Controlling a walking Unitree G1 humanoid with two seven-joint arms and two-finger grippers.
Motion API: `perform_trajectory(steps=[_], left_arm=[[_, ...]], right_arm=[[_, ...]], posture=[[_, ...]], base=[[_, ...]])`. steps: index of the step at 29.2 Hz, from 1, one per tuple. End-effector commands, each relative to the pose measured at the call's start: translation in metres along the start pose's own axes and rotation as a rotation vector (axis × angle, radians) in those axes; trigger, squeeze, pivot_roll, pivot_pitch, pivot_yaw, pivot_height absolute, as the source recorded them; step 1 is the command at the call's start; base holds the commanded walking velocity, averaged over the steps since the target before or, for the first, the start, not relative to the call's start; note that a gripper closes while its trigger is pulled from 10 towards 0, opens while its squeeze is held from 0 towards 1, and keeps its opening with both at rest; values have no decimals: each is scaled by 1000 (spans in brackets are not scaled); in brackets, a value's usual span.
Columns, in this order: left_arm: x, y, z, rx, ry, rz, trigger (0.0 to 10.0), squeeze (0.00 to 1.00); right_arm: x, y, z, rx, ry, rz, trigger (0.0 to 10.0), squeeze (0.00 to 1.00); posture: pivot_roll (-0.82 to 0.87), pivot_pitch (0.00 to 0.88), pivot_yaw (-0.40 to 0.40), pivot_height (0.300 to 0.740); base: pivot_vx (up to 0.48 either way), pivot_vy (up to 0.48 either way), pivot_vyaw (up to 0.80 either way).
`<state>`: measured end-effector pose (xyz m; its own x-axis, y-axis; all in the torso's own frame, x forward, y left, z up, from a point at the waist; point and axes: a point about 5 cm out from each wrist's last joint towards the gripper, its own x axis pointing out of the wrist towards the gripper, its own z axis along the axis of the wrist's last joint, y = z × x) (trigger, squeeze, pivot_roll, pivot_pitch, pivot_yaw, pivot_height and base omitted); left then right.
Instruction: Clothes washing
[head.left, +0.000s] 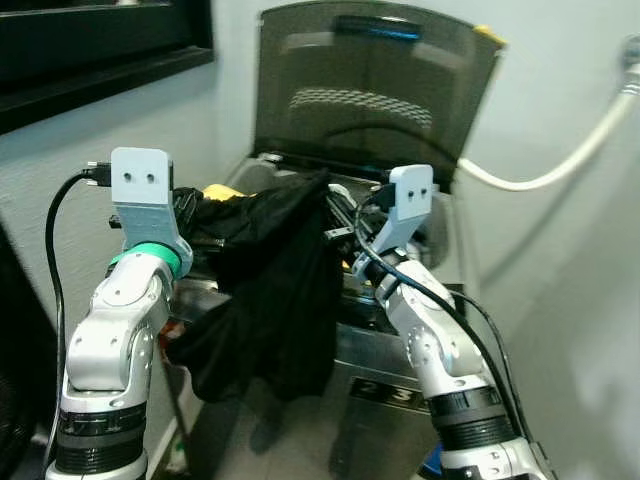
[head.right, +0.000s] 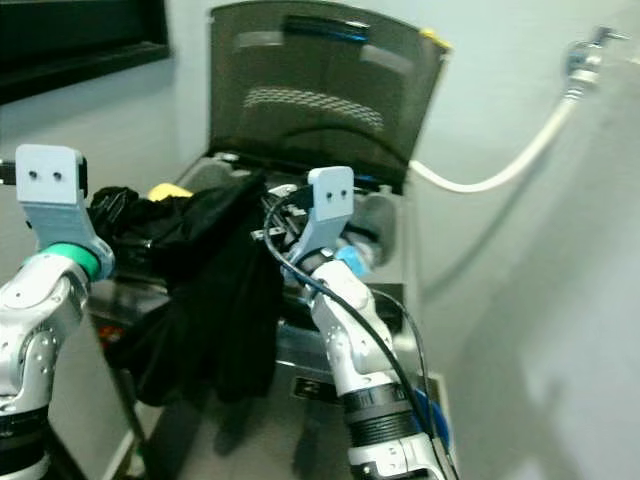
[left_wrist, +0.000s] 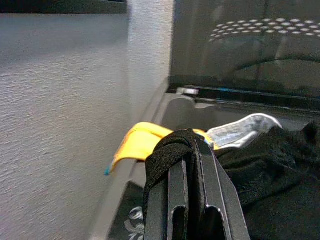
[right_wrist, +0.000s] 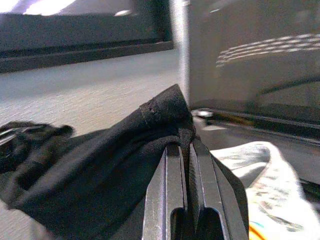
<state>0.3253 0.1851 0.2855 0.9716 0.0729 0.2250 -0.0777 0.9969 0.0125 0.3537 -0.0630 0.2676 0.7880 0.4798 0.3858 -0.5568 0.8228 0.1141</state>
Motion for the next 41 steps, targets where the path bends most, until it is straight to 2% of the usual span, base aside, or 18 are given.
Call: perform_trajectory(steps=[1,5,9,10,12,13,16,17,20,22,24,26,29,32,34,35,37,41], left_arm=[[-1,5,6,0,-32,18,10000,0],[-2,7,6,12,-28,21,10000,0],[1,12,9,75,-48,34,10000,0],[10,20,19,116,-93,55,10000,0],[50,39,55,197,-211,95,10000,0],[61,42,63,222,-228,106,10000,0],[63,42,64,227,-230,108,10000,0],[74,34,68,245,-229,80,10000,0],[81,28,72,261,-228,59,10000,0],[93,7,85,307,-250,-12,10000,0],[96,-7,95,309,-281,-76,10000,0],[96,-11,98,304,-293,-101,10000,0],[95,-18,98,306,-302,-151,10000,0],[97,-23,85,293,-253,-218,10000,0],[97,-37,62,341,-172,-385,10000,0],[97,-37,62,341,-172,-385,10000,0],[91,-54,38,411,-114,-613,10000,0],[87,-58,30,426,-112,-716,10000,0]], right_arm=[[6,7,13,-10,-49,25,10000,0],[8,8,16,-10,-57,28,10000,0],[13,11,22,-11,-72,34,10000,0],[25,15,31,-43,-88,68,10000,0],[68,22,60,-215,-79,121,10000,0],[78,21,73,-267,-114,101,10000,0],[80,21,75,-275,-122,97,10000,0],[86,11,92,-273,-153,12,10000,0],[89,5,106,-268,-178,-51,10000,0],[89,-15,142,-297,-265,-221,10000,0],[84,-28,160,-314,-325,-300,10000,0],[82,-31,164,-311,-340,-315,10000,0],[80,-33,165,-315,-357,-308,10000,0],[81,-32,150,-333,-308,-264,10000,0],[84,-31,126,-363,-204,-216,10000,0],[84,-31,126,-363,-204,-216,10000,0],[83,-33,90,-393,-39,-177,10000,0],[79,-37,72,-386,37,-167,10000,0]], posture=[[93,0,-51,740],[99,0,-59,740],[96,0,-60,740],[84,0,-58,740],[80,13,-66,740],[80,13,-66,740],[80,13,-66,740],[76,39,-74,740],[75,42,-73,740],[69,72,-64,740],[63,84,-53,740],[63,84,-53,740],[63,92,-42,740],[66,96,-35,740],[79,105,-24,740],[79,105,-24,740],[82,106,-15,740],[81,103,-4,740]], base=[[0,0,0],[0,0,0],[0,0,0],[0,0,0],[0,0,0],[0,0,0],[0,0,0],[0,0,0],[0,0,0],[0,0,0],[0,0,0],[0,0,0],[0,0,0],[0,0,0],[0,0,0],[0,0,0],[0,0,0],[0,0,0]])
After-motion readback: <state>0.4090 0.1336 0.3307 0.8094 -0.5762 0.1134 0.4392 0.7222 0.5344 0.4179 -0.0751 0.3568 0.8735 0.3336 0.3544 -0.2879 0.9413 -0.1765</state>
